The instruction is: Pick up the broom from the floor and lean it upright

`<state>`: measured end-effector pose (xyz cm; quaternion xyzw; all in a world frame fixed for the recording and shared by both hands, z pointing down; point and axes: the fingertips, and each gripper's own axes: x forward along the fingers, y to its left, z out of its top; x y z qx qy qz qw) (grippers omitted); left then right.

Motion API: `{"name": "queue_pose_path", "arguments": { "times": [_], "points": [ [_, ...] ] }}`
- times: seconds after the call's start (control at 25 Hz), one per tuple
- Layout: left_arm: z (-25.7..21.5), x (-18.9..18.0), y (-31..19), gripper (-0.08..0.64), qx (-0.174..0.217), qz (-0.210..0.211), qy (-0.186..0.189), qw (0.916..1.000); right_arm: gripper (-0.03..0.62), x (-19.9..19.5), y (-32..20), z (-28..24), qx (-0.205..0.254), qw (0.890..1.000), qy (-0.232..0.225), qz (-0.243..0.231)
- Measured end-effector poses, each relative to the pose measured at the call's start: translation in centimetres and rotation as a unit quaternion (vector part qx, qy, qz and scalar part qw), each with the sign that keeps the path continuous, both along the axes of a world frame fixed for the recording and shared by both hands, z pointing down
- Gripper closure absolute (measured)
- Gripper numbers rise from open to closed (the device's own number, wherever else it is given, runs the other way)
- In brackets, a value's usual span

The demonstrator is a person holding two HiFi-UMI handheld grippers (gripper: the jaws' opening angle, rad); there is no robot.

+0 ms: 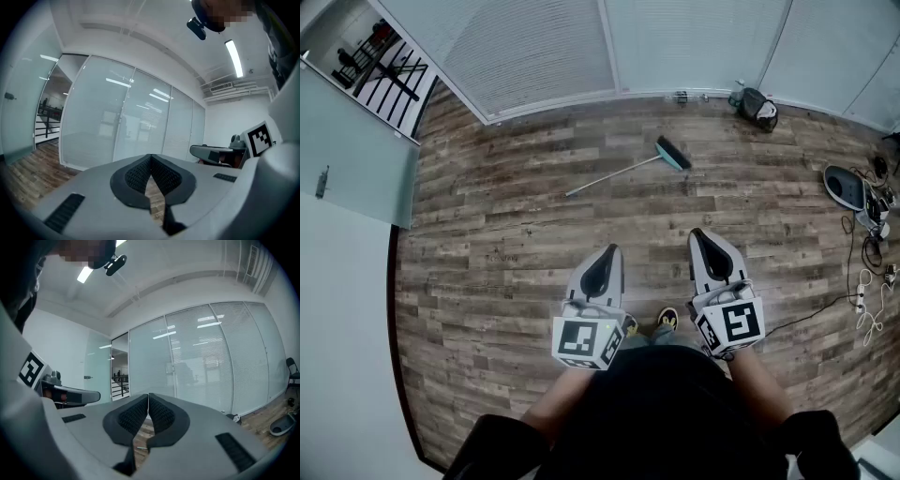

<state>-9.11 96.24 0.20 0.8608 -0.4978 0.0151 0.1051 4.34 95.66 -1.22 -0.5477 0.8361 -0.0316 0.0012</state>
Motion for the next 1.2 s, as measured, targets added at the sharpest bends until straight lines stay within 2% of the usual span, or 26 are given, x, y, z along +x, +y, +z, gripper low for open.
{"name": "queue_pose_path", "arguments": {
  "times": [0.48,0.88,1.04,1.2],
  "points": [
    [0.8,-0.7,-1.1,0.537,-0.008,0.001,0.002,1.0000,0.571,0.8,-0.7,0.7,-0.010,1.000,-0.008,0.018],
    [1.3,-4.9,-1.4,0.537,0.001,0.011,-0.007,0.9999,0.571,-1.6,-1.6,1.3,-0.022,0.999,-0.003,0.027],
    [1.9,-7.1,-2.6,0.537,-0.012,0.002,0.018,0.9998,0.571,-3.1,-2.3,2.0,-0.021,0.999,0.034,0.030],
    [2.5,-8.0,-5.2,0.537,-0.021,0.000,0.029,0.9993,0.571,-2.9,-4.6,1.9,-0.013,0.998,0.039,0.043]
  ]
}}
